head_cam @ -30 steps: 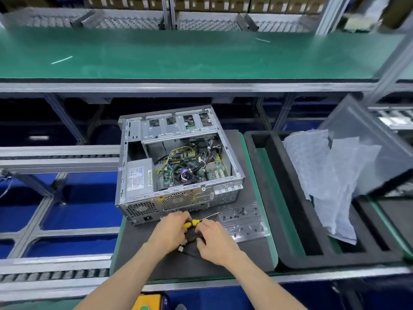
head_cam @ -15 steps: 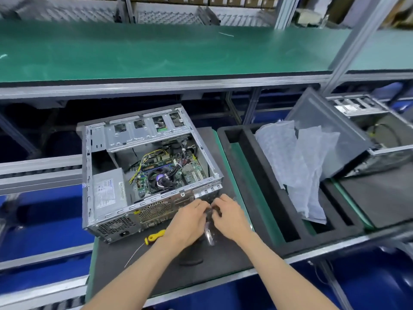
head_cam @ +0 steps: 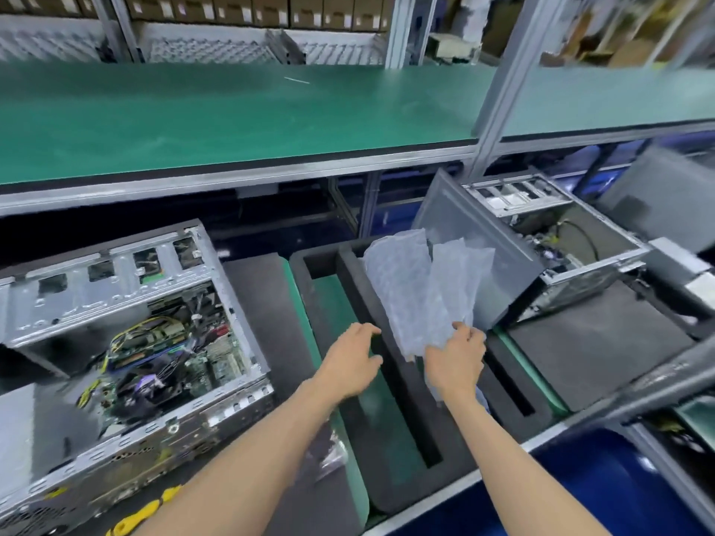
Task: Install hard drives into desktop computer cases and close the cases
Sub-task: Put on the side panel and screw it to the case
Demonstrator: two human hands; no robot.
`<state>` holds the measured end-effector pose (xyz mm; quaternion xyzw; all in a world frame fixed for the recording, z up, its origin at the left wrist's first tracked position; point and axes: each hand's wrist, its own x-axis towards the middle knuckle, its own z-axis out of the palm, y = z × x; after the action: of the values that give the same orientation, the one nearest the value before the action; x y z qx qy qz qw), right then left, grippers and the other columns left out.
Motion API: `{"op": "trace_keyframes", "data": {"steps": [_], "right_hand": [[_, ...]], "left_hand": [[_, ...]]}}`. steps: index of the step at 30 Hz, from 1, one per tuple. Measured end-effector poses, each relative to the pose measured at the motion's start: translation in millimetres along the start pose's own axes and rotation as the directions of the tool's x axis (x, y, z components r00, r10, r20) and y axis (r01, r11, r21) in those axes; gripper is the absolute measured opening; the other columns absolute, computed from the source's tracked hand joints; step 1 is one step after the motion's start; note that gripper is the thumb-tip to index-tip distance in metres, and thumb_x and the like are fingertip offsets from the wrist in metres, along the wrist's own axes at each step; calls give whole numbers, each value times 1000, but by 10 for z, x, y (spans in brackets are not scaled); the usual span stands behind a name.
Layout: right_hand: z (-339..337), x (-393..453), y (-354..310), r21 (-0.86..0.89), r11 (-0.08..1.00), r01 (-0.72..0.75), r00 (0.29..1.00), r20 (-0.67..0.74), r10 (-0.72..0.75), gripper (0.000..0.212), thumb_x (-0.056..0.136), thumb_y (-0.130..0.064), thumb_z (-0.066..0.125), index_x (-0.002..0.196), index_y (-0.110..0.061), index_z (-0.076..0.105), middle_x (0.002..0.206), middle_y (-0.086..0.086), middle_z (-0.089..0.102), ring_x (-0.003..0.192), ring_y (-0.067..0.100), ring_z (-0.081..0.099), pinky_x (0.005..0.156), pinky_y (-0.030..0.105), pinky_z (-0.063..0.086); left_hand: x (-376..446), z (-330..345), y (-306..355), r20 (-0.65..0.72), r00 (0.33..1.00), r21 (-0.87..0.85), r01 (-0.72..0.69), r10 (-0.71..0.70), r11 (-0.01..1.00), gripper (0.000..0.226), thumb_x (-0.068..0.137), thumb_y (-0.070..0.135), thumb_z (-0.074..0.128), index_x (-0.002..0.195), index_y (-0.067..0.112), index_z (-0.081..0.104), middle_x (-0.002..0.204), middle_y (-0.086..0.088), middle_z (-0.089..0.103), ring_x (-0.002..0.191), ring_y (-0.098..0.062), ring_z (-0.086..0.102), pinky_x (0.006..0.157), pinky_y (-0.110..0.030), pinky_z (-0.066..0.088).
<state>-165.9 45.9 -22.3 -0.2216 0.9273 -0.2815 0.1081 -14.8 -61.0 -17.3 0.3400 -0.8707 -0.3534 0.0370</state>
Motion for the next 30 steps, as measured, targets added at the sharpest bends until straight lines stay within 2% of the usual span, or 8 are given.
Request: {"op": "trace_keyframes", "data": {"steps": [4,10,15,20,23,26,28,30], "right_hand": [[-57,470,204,-8,993,-114,993,34,115,64,88,-25,66,138,-4,32,137,20,37,119,40,43,96,50,41],[106,812,336,442,882,-162,963,265,44,63,83,-21,79,130,-12,38,127,7,57,110,25,59,91,44,53],[221,947,284,527,825,-206,935,355,6,50,83,-11,75,127,-16,50,117,2,65,108,23,65,91,44,57],[185,890,56,609,782,-129,919,370,-137,41,81,2,55,112,-21,68,101,0,75,96,17,72,83,38,60],[190,768,-162,656,732,-183,859,469,-206,36,88,-4,55,115,-21,71,98,-2,77,94,14,74,79,31,59],[186,663,-401,647,724,-237,838,514,-185,19,92,-12,59,101,-21,73,84,-3,77,81,11,74,63,22,56],[179,578,-564,651,700,-295,804,565,-187,17,79,-18,62,88,-24,75,82,-1,77,79,16,74,60,26,56],[182,462,-754,678,687,-261,788,561,-253,27,71,-22,62,93,-28,75,91,-1,78,83,15,75,62,24,57]], "left_hand": [[547,196,173,76,994,-129,85,-76,988,48,99,18,53,146,20,42,146,-8,43,125,-25,49,90,-28,36],[1052,505,275,165,971,-238,210,-173,948,57,100,22,57,153,19,35,154,-8,36,136,-25,44,109,-31,37],[1155,712,232,164,961,-304,266,-224,915,58,101,24,56,154,19,33,156,-3,36,138,-18,42,101,-19,33],[1141,584,242,205,935,-693,346,-288,632,71,99,62,44,159,31,21,158,10,36,141,-13,40,117,-30,30],[1073,387,279,185,937,-894,285,-296,345,84,82,70,61,149,24,39,145,0,55,127,-19,59,113,-41,43],[931,114,260,153,954,-978,183,-258,97,76,78,55,77,138,17,51,130,-14,66,114,-32,68,103,-52,52],[818,-73,234,95,957,-991,119,-275,69,71,75,38,86,135,13,56,122,-16,70,109,-36,70,97,-54,54],[712,-274,217,20,944,-993,57,-330,103,64,72,21,88,129,13,61,114,-14,74,102,-34,73,87,-50,60]]}}
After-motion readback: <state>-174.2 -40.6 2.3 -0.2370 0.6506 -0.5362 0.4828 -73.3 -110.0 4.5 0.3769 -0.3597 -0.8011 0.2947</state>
